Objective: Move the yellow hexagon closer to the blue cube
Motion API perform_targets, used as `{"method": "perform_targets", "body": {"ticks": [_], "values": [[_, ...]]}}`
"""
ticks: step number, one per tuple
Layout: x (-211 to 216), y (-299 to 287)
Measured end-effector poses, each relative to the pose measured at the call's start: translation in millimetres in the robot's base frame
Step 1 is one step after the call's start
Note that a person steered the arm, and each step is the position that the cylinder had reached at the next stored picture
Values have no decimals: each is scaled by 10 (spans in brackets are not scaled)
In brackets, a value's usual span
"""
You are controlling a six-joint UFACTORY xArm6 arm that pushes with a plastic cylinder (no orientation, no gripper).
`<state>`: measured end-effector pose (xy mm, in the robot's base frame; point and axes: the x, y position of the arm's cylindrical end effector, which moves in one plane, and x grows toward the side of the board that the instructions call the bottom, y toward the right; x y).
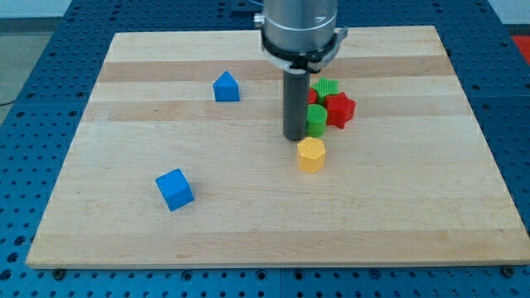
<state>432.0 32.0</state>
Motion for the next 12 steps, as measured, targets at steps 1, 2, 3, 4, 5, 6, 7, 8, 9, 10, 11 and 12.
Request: {"method": "perform_targets", "body": {"ticks": [1, 2, 3, 4, 5, 6, 7, 8, 9, 10, 11, 12], "values": [[-87, 68], [62, -71], [215, 160], [385, 635], [557, 713], [643, 764], [704, 816], [716, 353], [775, -112], [518, -214], [375, -251], [633, -540]]}}
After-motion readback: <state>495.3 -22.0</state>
